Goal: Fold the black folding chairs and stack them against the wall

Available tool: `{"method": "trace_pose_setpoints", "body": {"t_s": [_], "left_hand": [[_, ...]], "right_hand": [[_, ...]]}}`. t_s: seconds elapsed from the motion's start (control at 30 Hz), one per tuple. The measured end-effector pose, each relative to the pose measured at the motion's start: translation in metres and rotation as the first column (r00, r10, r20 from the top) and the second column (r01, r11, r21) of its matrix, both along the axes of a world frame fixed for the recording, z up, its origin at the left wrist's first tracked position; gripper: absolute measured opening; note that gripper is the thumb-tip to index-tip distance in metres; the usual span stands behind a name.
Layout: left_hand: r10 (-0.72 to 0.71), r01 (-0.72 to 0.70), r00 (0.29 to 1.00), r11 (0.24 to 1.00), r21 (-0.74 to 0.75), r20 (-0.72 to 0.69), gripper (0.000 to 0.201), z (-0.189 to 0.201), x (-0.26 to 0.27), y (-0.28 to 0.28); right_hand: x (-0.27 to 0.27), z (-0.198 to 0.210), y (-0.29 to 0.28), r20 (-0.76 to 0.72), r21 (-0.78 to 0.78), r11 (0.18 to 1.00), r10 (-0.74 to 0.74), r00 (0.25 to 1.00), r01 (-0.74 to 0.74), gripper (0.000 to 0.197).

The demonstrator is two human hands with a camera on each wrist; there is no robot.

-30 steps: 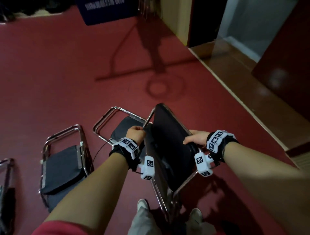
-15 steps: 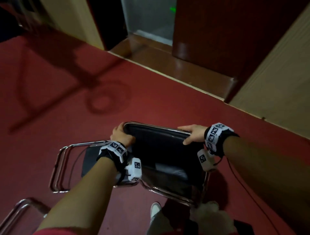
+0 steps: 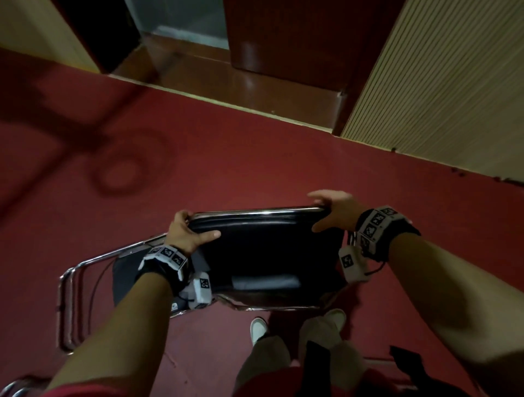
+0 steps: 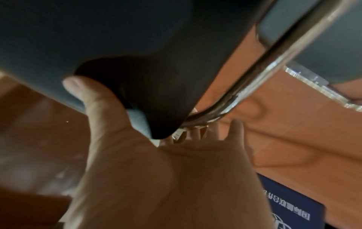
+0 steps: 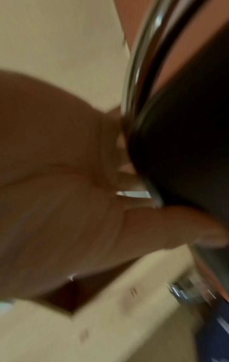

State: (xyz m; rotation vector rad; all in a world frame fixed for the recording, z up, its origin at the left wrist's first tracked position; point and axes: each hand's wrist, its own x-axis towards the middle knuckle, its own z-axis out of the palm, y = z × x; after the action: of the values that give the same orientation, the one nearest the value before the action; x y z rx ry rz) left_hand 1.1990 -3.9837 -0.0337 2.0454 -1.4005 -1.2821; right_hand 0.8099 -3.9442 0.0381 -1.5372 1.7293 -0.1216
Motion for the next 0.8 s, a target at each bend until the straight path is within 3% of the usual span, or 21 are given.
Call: {"method": "trace_pose_setpoints", "body": {"t_s": [0.07,0.13,0.23,0.3,0.47,0.63,0.8], "left_hand": [[0.049,-0.051,0.997,0.998,-0.027,-0.067,0.086,-0.004,-0.006,0.006],[0.098,-0.102,0.990,0.994,-0.036,-0.099,0.086,-0.009,-0.012,0.014],[0.191,-0.198,0.972,0.979,-0.039,-0.134,0.101,-0.022,-0.014,0.028],[0.227,-0.237,0.963,0.970,-0.053,-0.148,0.098,-0.021,-0.017,0.041],[0.371,-0.373,0.909,0.927,0.026,-0.189,0.075,-0.027,-0.018,0.066],[0.366,-0.368,0.901,0.929,0.038,-0.232,0.063,-0.029,-0.034,0.066],[0.367,-0.366,0.900,0.929,0.052,-0.236,0.074,-0.031,-0.060,0.059]], "right_hand": [[-0.006,-0.004,0.011,-0.033,-0.067,0.993,-0.105,0.994,0.102,0.076],[-0.008,-0.012,0.019,-0.010,-0.090,0.981,-0.174,0.985,0.172,0.070],[-0.012,-0.025,0.035,0.075,-0.086,0.929,-0.353,0.933,0.359,0.085],[-0.014,-0.033,0.044,0.076,-0.062,0.890,-0.448,0.891,0.452,0.089],[-0.017,-0.044,0.069,0.156,-0.076,0.827,-0.541,0.826,0.556,0.066],[-0.036,-0.052,0.084,0.165,-0.043,0.798,-0.588,0.792,0.602,0.097],[-0.061,-0.058,0.114,0.114,0.075,0.761,-0.649,0.752,0.645,0.122]]}}
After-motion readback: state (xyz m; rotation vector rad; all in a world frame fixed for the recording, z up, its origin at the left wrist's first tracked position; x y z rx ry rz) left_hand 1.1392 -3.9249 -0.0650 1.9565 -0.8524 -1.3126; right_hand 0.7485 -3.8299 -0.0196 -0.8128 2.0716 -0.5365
